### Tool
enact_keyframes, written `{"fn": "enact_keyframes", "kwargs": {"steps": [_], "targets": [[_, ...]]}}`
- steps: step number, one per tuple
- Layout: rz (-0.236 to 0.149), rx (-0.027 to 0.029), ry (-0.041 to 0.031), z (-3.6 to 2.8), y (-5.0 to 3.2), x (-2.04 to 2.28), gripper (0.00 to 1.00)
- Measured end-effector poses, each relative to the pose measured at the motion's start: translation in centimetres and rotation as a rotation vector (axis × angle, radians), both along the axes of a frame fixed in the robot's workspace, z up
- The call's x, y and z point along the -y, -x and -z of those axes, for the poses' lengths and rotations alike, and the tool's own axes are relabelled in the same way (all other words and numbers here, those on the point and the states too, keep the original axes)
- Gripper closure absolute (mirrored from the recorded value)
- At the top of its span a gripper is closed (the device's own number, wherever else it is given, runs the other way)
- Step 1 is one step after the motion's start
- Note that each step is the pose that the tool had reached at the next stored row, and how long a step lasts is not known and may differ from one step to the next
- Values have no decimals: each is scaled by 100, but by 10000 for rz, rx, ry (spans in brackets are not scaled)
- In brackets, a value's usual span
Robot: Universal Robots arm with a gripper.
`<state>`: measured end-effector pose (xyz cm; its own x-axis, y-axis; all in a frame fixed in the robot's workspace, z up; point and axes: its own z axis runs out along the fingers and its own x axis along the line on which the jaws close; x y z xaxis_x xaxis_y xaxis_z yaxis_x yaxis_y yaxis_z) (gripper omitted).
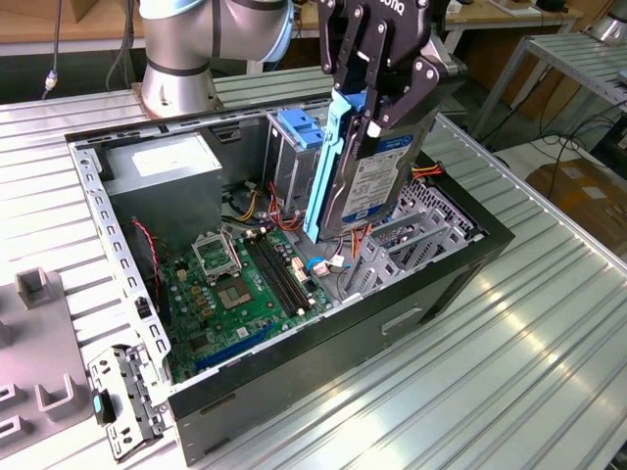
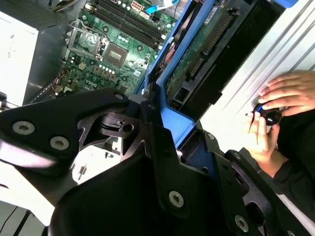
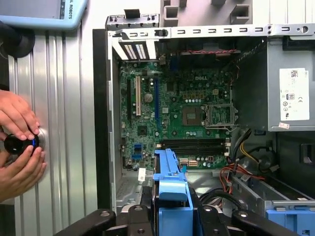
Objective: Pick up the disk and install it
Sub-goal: 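Insert the disk into the insertion slot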
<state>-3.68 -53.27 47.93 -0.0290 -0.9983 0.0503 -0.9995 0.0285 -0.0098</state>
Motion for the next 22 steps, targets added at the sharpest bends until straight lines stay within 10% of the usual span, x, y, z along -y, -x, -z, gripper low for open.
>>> {"fn": "enact_keyframes", "kwargs": {"steps": [22], "targets": [[0,-1,14,120,-767,151,63]]}}
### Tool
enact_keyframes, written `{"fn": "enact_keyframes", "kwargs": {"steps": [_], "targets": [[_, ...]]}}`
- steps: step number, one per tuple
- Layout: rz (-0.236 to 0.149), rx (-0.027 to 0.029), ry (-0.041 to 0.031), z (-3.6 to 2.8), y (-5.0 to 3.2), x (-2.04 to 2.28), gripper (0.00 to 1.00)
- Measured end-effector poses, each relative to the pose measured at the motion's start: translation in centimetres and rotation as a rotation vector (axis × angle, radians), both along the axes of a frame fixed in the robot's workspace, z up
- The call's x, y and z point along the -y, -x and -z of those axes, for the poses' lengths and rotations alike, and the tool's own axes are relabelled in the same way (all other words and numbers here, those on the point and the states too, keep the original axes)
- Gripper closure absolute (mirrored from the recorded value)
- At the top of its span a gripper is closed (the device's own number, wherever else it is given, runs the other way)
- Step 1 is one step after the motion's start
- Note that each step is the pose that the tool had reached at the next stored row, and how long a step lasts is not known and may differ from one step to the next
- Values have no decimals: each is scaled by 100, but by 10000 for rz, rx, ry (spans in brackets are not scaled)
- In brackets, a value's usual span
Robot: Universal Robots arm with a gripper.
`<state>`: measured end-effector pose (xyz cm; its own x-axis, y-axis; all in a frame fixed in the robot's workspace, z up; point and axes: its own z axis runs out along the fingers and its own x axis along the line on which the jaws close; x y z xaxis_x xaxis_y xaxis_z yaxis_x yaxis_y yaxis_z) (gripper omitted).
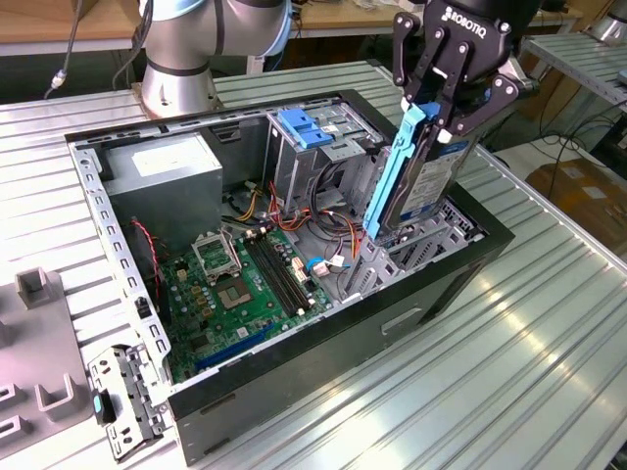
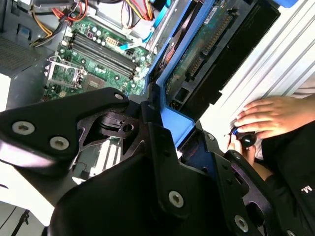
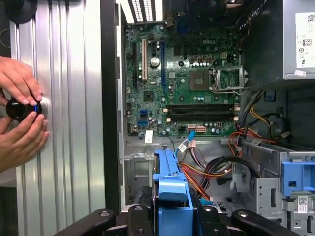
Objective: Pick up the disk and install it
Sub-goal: 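Insert the disk into the insertion slot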
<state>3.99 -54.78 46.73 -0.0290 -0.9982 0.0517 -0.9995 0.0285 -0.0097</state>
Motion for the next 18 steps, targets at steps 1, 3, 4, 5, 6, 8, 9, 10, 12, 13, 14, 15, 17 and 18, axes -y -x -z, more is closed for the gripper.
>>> {"fn": "enact_keyframes", "kwargs": {"steps": [1,3,4,5,6,8,9,10,12,13,14,15,17,18], "targets": [[0,0,1,10,-42,2,63],[1,0,2,38,-119,2,63],[0,-1,2,45,-123,2,63],[1,-1,0,53,-122,2,63],[1,0,1,58,-123,3,63],[0,0,-4,70,-134,3,63],[1,0,-2,79,-136,2,63],[0,-1,-2,95,-136,2,63],[-102,0,-3,118,-137,3,63],[-158,0,-3,133,-141,2,63],[-159,0,-3,136,-147,1,63],[-157,0,-3,141,-155,0,63],[-157,-1,-1,150,-157,0,63],[-158,-1,-2,156,-157,0,63]]}}
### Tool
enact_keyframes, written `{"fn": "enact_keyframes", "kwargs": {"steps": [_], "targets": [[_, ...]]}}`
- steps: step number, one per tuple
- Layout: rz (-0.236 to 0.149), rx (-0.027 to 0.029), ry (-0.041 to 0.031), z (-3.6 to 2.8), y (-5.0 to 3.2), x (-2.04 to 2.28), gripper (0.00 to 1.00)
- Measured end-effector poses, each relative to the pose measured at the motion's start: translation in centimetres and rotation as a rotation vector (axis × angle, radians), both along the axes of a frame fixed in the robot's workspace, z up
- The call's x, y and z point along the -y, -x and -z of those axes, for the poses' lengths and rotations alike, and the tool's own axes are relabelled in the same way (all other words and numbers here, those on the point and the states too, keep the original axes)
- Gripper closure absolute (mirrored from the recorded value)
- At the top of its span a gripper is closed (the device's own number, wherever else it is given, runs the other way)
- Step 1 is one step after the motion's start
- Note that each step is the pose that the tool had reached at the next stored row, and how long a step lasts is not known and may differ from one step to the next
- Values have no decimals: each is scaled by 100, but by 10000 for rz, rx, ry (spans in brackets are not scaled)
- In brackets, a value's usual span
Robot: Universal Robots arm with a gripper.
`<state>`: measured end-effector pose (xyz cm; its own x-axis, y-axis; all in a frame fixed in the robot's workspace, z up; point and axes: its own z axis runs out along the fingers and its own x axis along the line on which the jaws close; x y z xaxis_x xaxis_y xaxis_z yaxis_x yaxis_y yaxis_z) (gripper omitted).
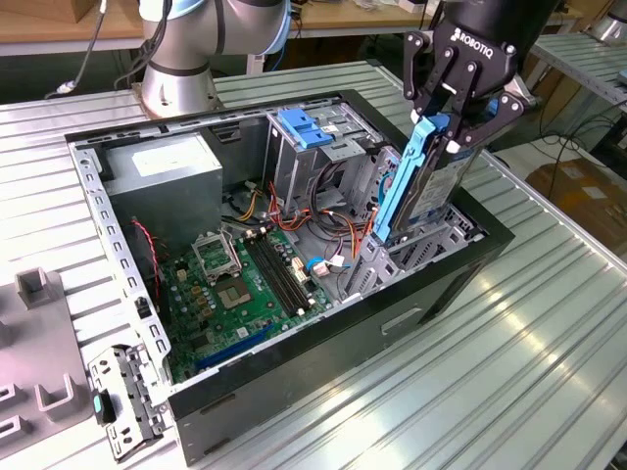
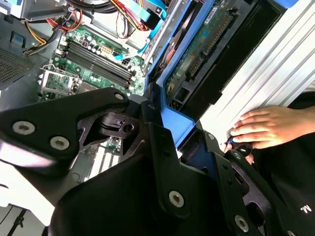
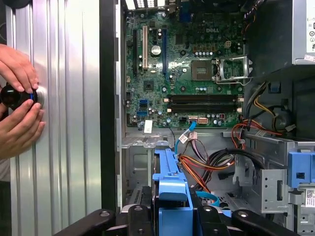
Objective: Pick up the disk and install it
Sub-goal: 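Insert the disk into the insertion slot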
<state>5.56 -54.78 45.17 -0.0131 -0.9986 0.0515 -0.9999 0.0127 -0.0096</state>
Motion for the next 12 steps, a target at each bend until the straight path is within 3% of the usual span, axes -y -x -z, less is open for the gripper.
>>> {"fn": "enact_keyframes", "kwargs": {"steps": [12], "targets": [[61,-20,-1,53,-3,0,63]]}}
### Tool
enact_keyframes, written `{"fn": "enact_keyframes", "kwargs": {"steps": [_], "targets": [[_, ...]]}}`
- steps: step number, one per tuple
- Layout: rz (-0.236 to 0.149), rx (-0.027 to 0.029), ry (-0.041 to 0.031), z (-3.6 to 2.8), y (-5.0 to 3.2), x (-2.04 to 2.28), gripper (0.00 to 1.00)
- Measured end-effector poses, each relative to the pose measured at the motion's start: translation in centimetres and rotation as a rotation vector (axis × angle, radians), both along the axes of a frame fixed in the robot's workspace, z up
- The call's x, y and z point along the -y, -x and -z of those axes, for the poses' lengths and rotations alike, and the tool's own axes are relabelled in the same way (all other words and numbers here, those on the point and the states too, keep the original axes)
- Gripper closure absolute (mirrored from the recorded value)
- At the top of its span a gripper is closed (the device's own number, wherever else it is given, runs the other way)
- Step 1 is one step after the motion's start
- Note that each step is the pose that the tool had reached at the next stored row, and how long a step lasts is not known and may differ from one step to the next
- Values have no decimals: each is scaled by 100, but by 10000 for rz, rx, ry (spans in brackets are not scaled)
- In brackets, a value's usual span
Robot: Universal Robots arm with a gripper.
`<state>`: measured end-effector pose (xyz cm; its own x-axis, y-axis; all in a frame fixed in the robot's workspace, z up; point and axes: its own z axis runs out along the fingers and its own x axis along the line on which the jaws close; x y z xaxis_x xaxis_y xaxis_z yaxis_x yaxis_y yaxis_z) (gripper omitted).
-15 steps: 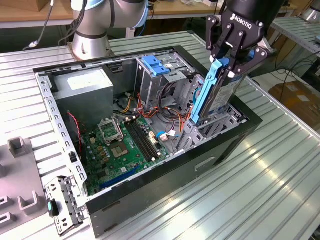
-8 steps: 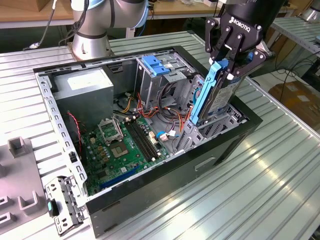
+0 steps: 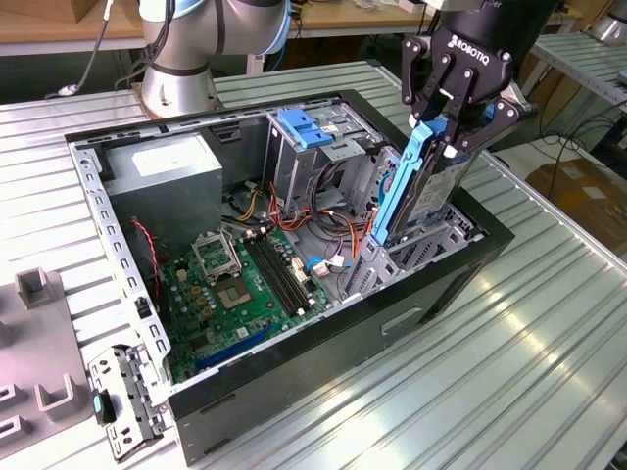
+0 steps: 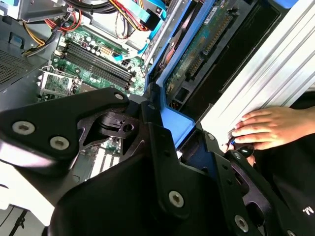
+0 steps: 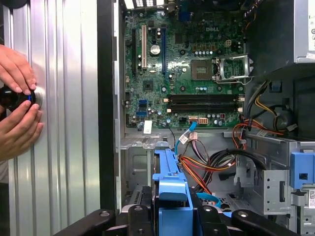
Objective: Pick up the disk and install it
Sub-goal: 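Insert the disk into the insertion slot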
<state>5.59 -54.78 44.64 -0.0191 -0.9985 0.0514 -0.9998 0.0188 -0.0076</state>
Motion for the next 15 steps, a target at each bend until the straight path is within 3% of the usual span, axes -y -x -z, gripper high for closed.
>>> {"fn": "enact_keyframes", "kwargs": {"steps": [15], "targets": [[1,-1,0,62,0,0,63]]}}
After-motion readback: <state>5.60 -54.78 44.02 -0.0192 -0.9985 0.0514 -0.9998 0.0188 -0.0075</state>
